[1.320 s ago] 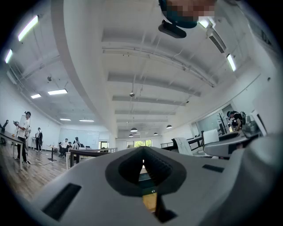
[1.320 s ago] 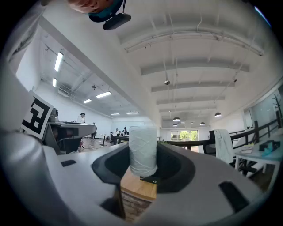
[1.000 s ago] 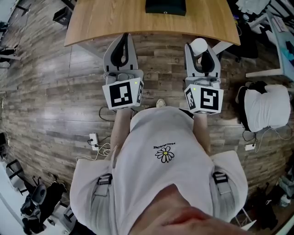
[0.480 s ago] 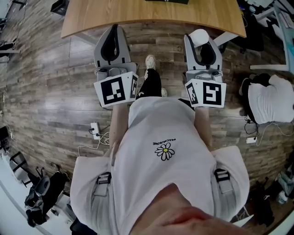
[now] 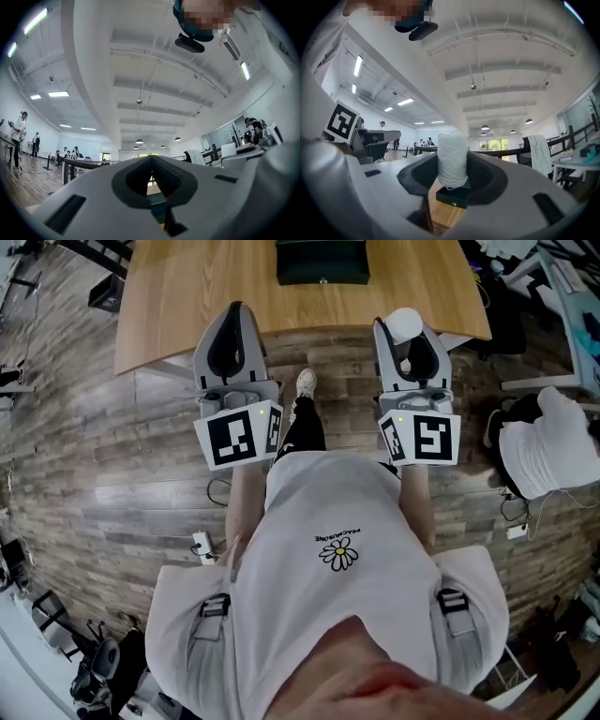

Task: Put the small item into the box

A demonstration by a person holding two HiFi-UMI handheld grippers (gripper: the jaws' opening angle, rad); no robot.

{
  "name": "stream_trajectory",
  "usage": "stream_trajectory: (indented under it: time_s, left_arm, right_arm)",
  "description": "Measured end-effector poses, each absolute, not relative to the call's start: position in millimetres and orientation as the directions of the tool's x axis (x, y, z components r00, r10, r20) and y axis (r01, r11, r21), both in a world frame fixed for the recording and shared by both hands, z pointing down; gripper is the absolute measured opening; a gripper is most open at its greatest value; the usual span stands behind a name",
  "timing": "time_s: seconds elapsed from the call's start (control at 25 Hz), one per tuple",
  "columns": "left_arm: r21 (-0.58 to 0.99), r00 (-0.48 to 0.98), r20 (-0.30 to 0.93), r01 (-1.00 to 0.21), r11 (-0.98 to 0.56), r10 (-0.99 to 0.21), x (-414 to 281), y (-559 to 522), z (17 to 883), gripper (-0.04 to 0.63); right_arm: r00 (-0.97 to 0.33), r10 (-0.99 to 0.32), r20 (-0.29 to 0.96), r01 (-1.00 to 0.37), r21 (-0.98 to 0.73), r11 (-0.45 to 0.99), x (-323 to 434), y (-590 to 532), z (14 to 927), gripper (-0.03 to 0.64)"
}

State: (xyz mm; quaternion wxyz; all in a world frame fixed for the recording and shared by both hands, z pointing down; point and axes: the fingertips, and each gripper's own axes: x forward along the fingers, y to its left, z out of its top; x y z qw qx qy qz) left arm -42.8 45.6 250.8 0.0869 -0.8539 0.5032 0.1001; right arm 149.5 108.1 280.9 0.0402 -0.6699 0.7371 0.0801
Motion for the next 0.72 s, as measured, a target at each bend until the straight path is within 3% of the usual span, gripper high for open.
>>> stream_trajectory:
  time_s: [0.72]
  left_arm:
    - [-0.027,0.515,-0.293,-0.847,-0.531,-0.806,-18.1,-229.0,221.4,0.015]
  right_arm:
    - [-0.028,-0.994,-0.107,-0.989,0.148,0.012,176.9,-157.9,258.9,0.163]
